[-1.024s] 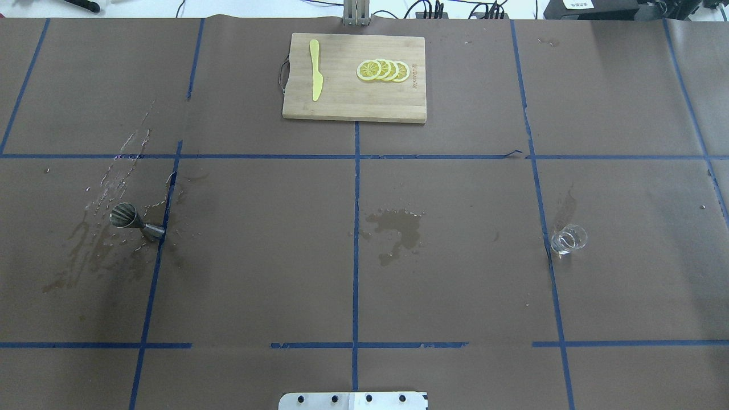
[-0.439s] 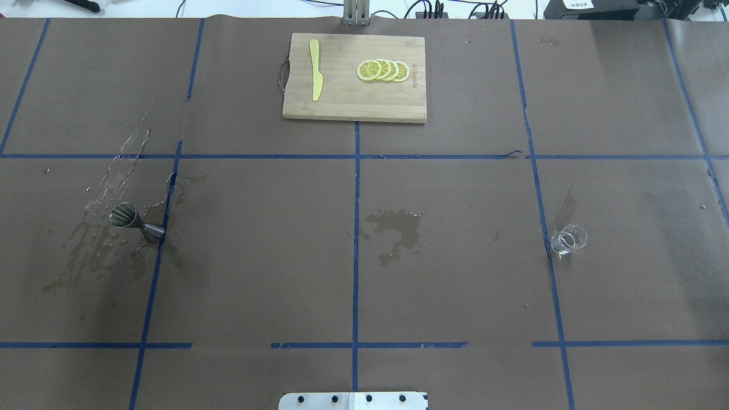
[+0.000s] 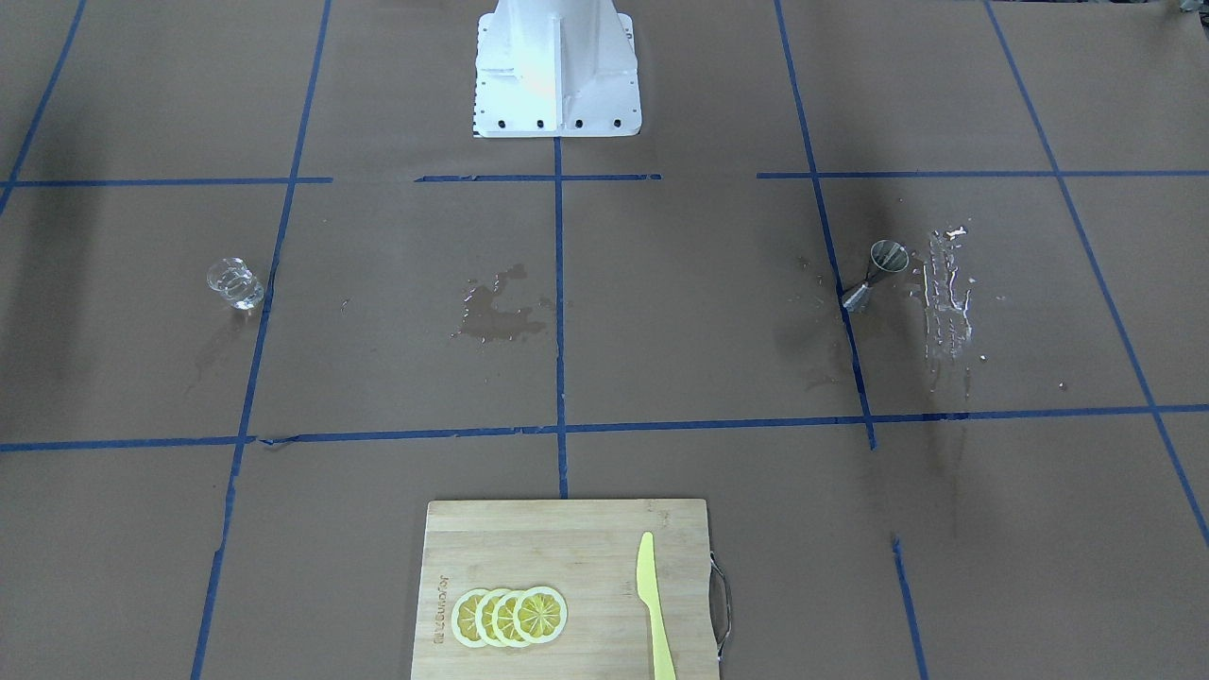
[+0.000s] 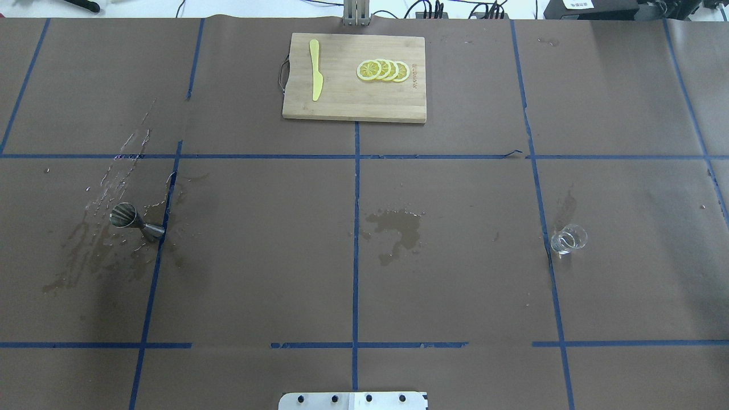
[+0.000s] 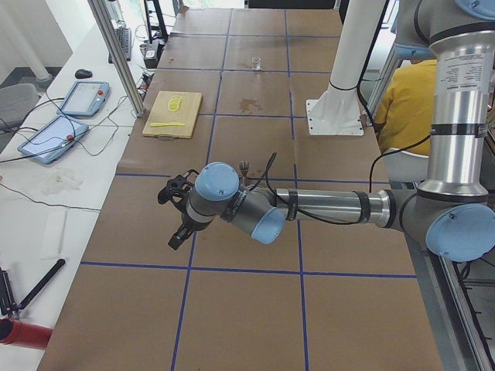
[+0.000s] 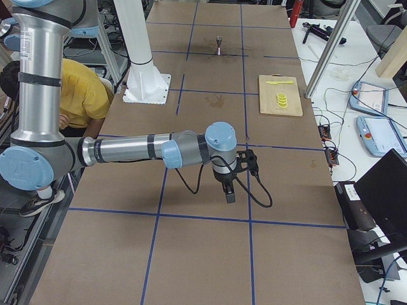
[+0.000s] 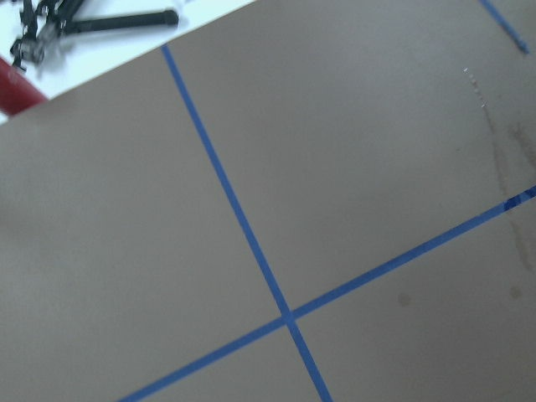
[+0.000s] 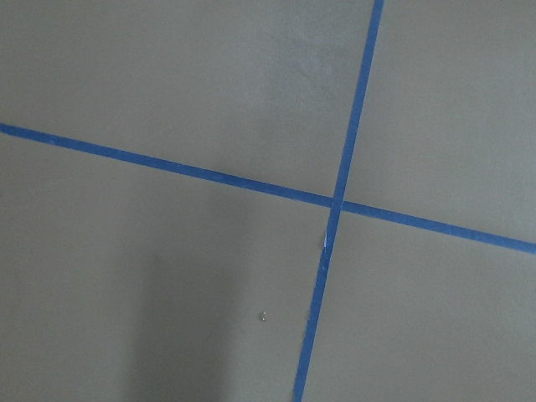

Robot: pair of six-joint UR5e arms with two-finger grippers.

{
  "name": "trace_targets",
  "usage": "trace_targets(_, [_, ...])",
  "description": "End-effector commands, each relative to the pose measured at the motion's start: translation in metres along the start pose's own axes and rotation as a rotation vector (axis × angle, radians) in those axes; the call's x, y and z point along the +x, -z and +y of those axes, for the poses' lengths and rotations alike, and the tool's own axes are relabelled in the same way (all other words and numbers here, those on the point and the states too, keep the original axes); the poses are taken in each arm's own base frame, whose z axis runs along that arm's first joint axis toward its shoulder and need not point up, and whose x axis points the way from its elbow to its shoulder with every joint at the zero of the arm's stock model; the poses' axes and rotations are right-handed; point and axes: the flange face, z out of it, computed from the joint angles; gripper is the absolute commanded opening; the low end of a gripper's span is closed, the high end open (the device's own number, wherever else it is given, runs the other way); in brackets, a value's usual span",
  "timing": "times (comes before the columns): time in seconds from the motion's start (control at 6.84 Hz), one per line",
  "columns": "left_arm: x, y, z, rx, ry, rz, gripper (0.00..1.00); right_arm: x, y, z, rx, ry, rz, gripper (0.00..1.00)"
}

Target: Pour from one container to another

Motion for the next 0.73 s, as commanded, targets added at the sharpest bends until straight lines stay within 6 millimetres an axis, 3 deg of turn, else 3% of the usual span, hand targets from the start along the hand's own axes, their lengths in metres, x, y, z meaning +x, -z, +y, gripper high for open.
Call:
trace_targets(0.0, [0.010, 0.006, -0.004, 0.085, -0.011, 0.042, 1.00, 0.000, 0.001, -0.001, 0.013, 0.027, 0.004, 1.00])
trace_targets(0.44, [0.041, 0.021, -0.024, 0.254, -0.070, 0.065, 1.00, 0.003, 0.000, 0.009, 0.042, 0.035, 0.007, 1.00])
trace_targets(0.59, [0.073, 0.011, -0.035, 0.310, -0.110, 0.105, 1.00, 0.002, 0.001, 0.009, 0.045, 0.032, 0.005, 1.00])
